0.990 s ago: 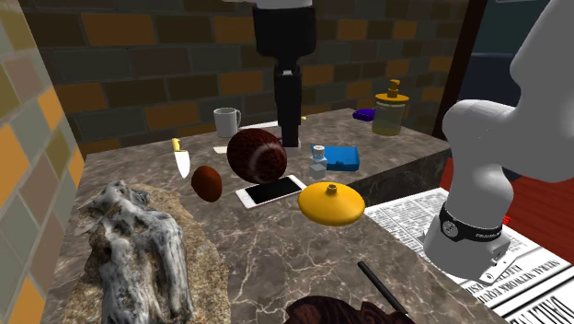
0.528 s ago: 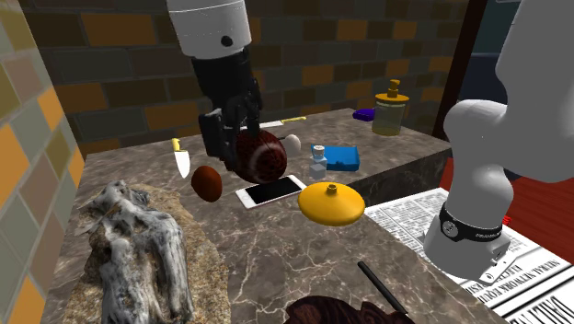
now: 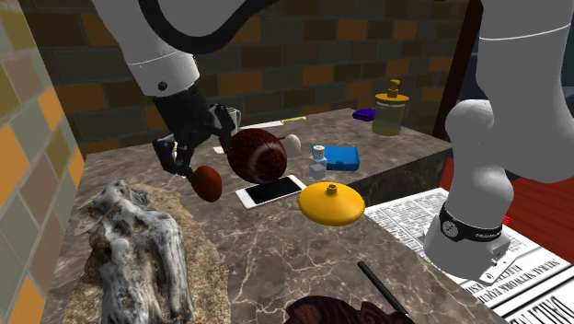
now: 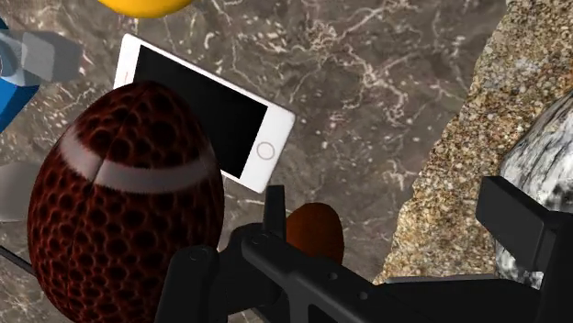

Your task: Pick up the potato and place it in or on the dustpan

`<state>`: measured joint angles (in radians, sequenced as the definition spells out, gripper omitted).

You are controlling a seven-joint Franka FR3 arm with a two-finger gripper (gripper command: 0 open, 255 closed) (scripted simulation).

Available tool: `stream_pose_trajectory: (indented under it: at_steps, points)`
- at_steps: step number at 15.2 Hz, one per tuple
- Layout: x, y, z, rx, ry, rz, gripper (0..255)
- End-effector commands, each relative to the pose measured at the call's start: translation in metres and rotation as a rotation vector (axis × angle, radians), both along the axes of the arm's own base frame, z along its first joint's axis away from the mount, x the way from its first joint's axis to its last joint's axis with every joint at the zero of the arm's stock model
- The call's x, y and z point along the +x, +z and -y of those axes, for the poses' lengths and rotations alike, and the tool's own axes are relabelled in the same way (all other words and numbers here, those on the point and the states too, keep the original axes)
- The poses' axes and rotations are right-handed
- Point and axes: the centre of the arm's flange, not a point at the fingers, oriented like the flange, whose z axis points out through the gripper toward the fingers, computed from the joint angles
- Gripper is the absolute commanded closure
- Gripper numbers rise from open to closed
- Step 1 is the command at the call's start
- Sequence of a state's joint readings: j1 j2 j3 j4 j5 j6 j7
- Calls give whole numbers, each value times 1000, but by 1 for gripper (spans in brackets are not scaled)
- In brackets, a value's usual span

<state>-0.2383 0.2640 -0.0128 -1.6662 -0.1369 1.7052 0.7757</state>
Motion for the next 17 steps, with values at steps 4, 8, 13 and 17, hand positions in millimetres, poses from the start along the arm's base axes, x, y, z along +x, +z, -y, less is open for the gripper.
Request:
stream_pose_trajectory:
  at_steps: [4, 8, 13, 17]
  points:
    - [26, -35, 59, -21, -210, -28, 0]
    - [35, -63, 110, -37, -375, -49, 0]
    - [31, -90, 134, -45, -452, -59, 0]
    - [24, -110, 134, -45, -452, -59, 0]
